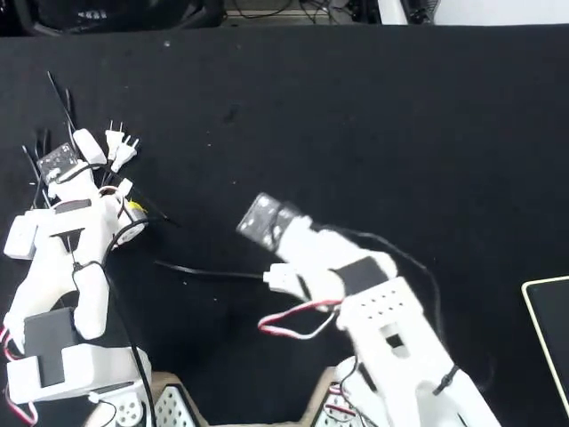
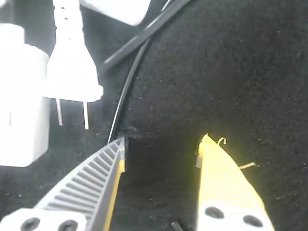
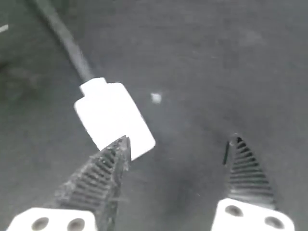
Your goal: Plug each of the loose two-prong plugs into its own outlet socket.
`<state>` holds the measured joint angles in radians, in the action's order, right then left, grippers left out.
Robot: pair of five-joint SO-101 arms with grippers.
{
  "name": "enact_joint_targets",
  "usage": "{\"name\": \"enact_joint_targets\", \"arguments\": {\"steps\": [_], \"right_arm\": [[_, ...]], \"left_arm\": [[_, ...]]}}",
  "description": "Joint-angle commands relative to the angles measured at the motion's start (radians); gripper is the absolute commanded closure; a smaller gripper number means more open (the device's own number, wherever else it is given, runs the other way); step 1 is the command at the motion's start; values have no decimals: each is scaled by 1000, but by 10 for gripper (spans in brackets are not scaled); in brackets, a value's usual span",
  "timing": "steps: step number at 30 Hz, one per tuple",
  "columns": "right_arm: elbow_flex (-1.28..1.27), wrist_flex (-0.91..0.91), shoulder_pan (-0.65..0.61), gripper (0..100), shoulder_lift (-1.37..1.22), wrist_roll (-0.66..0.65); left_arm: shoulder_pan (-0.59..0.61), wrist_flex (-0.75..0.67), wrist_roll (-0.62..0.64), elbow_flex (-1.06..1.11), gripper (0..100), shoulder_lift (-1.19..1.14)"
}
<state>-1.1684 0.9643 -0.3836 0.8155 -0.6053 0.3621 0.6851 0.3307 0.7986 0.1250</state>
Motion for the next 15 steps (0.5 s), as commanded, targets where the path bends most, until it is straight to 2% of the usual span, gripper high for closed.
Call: {"name": "enact_joint_targets", "arguments": {"steps": [1,4,7,11,15], "right_arm": [[77,12,120,698,-1,58],[87,107,104,724,-1,63],[53,196,2,750,7,-21],[-42,150,-124,729,65,-38],[-79,103,-138,730,54,-48]], "left_arm": [[8,-11,9,-47,758,37],[7,-12,8,-47,758,37],[7,-12,8,-47,758,37],[7,-12,8,-47,758,37],[7,-12,6,-44,758,35]]}}
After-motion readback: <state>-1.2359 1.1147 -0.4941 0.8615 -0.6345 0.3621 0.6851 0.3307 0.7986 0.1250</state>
